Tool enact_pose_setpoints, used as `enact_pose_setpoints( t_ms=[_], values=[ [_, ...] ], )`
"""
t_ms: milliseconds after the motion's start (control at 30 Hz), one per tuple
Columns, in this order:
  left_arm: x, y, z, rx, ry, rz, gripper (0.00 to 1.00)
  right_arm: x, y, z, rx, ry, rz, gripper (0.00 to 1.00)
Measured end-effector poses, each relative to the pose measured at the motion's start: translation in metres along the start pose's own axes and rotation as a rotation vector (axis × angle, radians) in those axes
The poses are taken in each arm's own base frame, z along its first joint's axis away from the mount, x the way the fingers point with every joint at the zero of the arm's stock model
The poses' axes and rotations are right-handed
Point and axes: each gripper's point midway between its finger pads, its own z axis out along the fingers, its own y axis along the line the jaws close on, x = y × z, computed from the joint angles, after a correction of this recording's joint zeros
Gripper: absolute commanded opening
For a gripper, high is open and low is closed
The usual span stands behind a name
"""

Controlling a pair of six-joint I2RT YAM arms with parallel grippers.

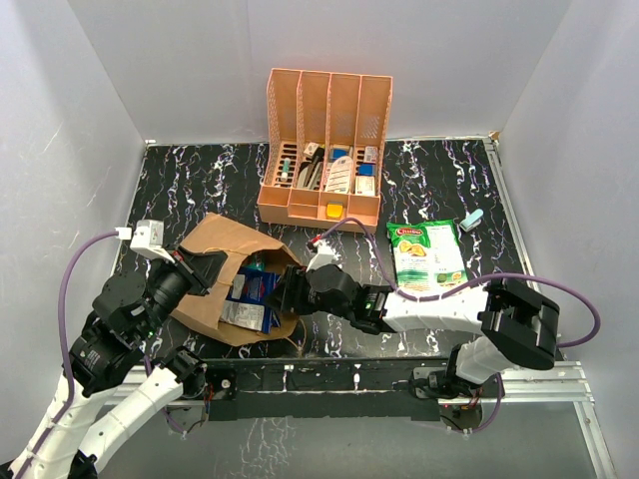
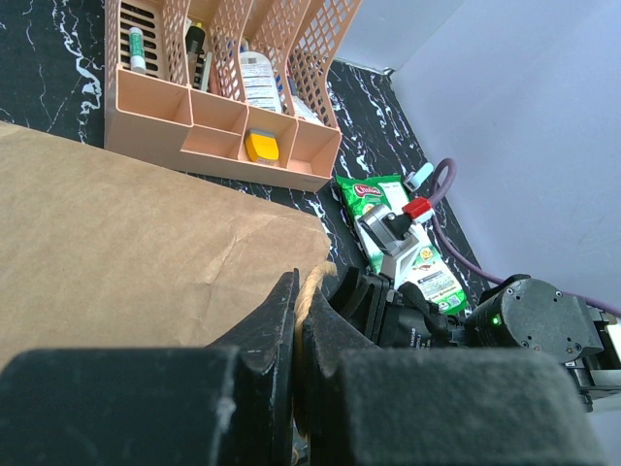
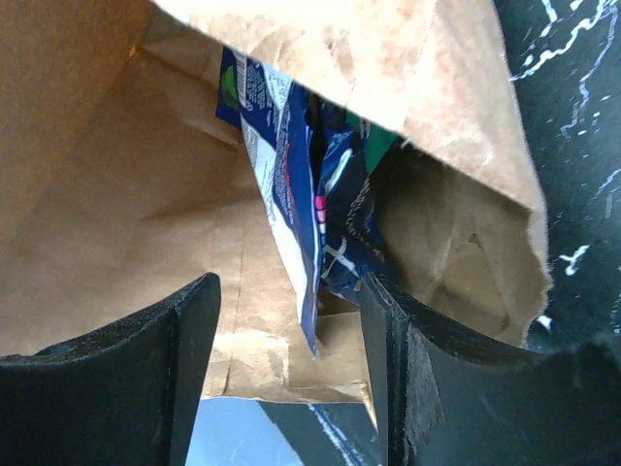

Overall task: Take the snacks out of the paper bag
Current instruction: Place the snack in the paper bag, then take out the snack from the paper bag.

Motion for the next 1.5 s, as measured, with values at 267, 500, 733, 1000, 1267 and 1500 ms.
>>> enact_pose_setpoints(
  t_ms=[267, 500, 733, 1000, 1267, 1500],
  values=[
    [0.0, 0.0, 0.0, 0.0, 0.0, 0.004, 0.0, 0.019, 0.007, 0.004, -0.058, 0.08, 0.067, 0.49],
    [0.0, 0.0, 0.0, 0.0, 0.001, 0.007, 0.0, 0.049, 0.002, 0.012, -0.095, 0.16, 0.075, 0.43],
    [0.001, 0.0, 0.002, -0.002, 0.007, 0.008, 0.0, 0.055, 0.002, 0.033, -0.096, 0.17, 0.062, 0.44],
    [0.002, -0.001, 0.002, 0.002, 0.01, 0.007, 0.0, 0.016, 0.032, 0.066, -0.102, 0.01, 0.069, 0.44],
    [0.002, 0.0, 0.002, 0.002, 0.011, 0.007, 0.0, -0.007, 0.024, 0.11, 0.005, -0.129, 0.097, 0.17],
    [0.001, 0.0, 0.0, 0.002, 0.005, 0.007, 0.0, -0.007, 0.021, 0.105, 0.051, -0.138, 0.052, 0.07]
  ],
)
